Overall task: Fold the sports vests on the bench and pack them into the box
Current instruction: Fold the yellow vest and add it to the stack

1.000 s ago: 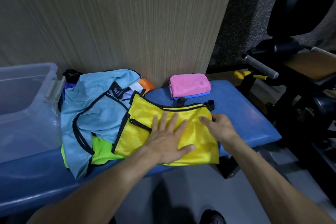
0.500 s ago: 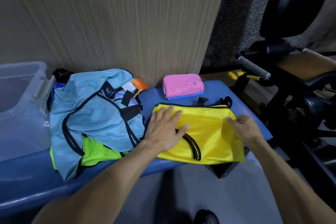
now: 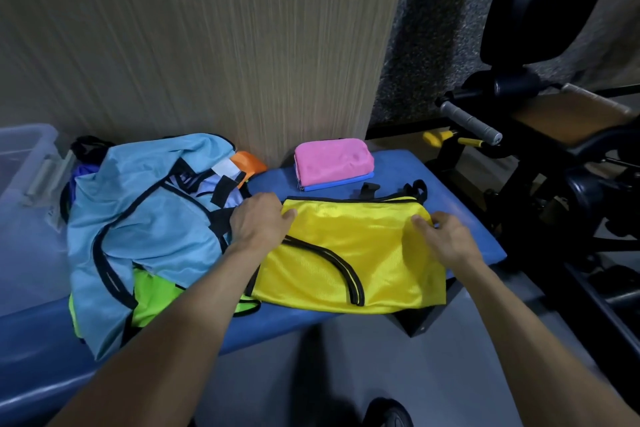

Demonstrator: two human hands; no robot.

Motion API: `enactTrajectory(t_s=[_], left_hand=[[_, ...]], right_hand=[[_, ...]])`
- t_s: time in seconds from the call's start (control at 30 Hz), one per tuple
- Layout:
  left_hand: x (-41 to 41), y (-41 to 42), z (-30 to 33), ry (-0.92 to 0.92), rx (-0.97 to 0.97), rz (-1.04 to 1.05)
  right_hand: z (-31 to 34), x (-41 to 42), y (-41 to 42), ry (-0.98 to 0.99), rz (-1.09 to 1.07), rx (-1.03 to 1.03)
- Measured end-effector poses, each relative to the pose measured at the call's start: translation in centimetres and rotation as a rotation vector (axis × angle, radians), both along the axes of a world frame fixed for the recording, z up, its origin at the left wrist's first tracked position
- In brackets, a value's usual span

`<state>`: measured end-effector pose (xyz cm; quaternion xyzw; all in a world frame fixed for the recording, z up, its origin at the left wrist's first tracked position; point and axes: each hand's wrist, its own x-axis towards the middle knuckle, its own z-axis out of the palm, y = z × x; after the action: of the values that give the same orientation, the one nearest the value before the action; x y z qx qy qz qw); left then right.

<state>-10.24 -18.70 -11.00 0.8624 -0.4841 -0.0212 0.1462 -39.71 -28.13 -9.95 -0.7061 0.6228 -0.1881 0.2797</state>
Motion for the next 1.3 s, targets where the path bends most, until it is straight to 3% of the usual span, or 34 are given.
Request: enactTrajectory(t_s=[0.27,0.47,0.53,0.63,0.73,0.9,1.0,1.13,1.3], left_hand=[[0.5,-0.7,0.8,0.212,-0.094,0.12],[-0.3,-0.6,0.6,-0.094,0.033,0.023],[-2.2,-0.5,1.4,-0.224,-0.115,-0.049],[-6.6,-0.5,1.8,-0.137,-0.253,-0.342],[-9.4,-0.8,0.5,-0.132,-0.115,-0.483],[-8.3,-1.0,-1.5,-0.013,0.253,-0.482],[-8.2,-1.0,-1.5,-0.034,0.268,-0.492],[-9.6,-0.8,-0.9,-0.153,0.098,-0.558],[-10.4,-1.0,-1.2,-0.177,0.063,-0.561]], right_hand=[[-0.3,-0.2,-0.5,-0.018,-0.019,0.013],[-0.7,0.0,-0.9,0.009,-0.024,0.032],[-1.0,0.1,-0.8,0.04,-0.023,0.013],[-1.5,0.2,-0.8,0.068,-0.032,-0.021],[-1.5,0.3,-0.5,0.039,-0.043,-0.027],[-1.3,-0.9,0.5,0.058,-0.025,-0.01],[-1.2,-1.4,1.7,0.073,-0.034,0.011],[-2.0,-1.6,3.0,-0.037,-0.056,0.04],[-1.6,-1.6,3.2,-0.3,-0.099,0.234]])
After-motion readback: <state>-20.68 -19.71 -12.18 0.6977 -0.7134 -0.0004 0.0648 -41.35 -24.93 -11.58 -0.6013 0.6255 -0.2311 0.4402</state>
